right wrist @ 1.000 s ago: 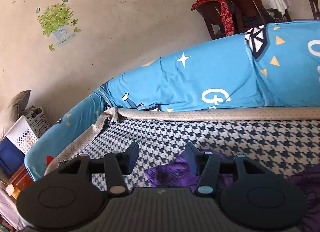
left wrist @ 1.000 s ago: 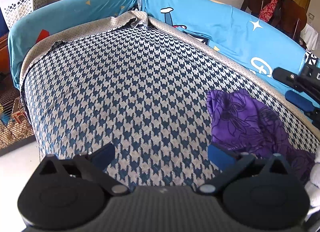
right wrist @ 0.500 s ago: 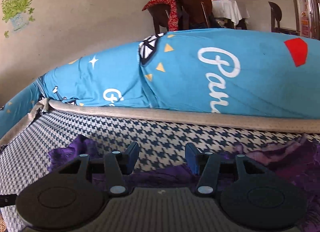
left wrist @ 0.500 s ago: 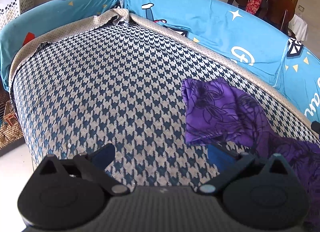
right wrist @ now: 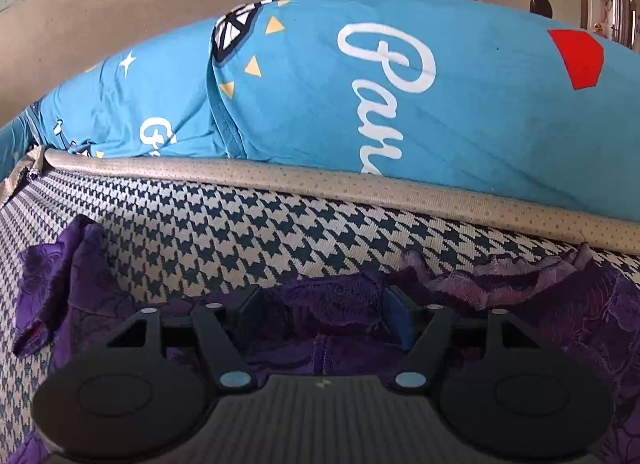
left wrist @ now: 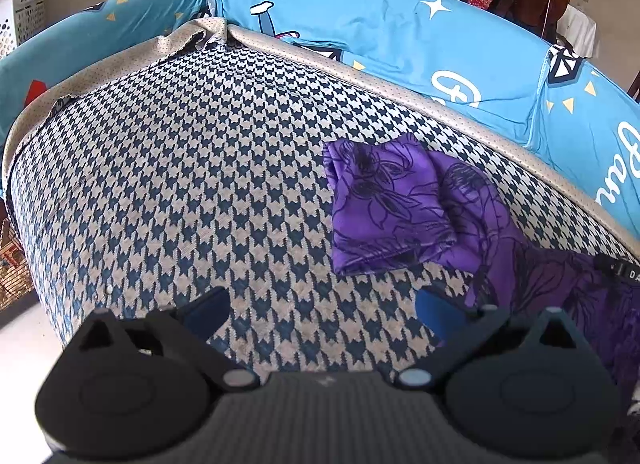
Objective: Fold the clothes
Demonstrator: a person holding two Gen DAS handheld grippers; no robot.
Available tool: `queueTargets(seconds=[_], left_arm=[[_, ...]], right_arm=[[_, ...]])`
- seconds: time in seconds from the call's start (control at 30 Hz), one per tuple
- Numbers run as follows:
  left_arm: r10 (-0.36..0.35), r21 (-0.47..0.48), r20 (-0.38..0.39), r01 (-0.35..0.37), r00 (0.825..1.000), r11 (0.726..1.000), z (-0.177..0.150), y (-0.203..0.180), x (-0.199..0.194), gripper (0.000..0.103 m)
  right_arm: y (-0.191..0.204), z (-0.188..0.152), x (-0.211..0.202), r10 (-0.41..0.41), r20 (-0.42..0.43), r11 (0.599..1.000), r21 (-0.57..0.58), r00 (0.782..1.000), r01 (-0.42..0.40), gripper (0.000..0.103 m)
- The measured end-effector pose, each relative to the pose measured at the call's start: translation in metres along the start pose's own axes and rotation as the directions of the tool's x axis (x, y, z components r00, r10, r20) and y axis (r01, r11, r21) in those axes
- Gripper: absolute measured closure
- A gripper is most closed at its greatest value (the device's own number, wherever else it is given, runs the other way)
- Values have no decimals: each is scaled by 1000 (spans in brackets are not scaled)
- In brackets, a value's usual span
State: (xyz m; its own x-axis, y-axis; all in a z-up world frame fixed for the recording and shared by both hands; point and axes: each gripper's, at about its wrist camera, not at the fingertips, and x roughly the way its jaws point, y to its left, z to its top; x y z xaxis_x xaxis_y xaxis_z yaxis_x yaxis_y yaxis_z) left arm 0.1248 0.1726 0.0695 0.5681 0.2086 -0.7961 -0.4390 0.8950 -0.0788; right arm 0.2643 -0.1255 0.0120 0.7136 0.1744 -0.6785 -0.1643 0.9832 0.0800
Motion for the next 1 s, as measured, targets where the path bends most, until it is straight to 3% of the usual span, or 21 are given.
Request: queueTargets(seconds=[0.1, 0.13, 0.17, 0.4, 0.6, 0.83, 1.0], left_arm=[[0, 9, -5, 1, 1000, 1000, -1, -3, 2, 0], [-1, 13, -7, 1, 1000, 1000, -1, -4, 2, 0], [-1, 15, -8, 1, 1000, 1000, -1, -4, 3, 0], [-5, 24, -13, 5, 1000, 1000, -3, -7, 2, 0], [8, 36, -16, -8, 1000, 999, -5, -11, 5, 0], [21, 36, -16, -20, 1000, 999, -3, -15, 10, 0], [22, 50, -17, -21, 1000, 999, -4, -22, 12, 0]], right_arm=[[3, -1, 5, -17, -9, 999, -31, 1000, 16, 36], [4, -1, 6, -20, -14, 999, -44, 1000, 19, 43], [5, -1, 7, -23, -17, 998, -57, 1000, 22, 62], [-1, -1, 4, 7, 1, 999, -43, 1000, -7, 94], [11, 34, -6, 28, 142, 999, -49, 989, -21, 96], [15, 72, -24, 40, 377, 996, 63, 925, -69, 95], [3, 66, 6, -62, 288, 994, 103, 956, 33, 88]])
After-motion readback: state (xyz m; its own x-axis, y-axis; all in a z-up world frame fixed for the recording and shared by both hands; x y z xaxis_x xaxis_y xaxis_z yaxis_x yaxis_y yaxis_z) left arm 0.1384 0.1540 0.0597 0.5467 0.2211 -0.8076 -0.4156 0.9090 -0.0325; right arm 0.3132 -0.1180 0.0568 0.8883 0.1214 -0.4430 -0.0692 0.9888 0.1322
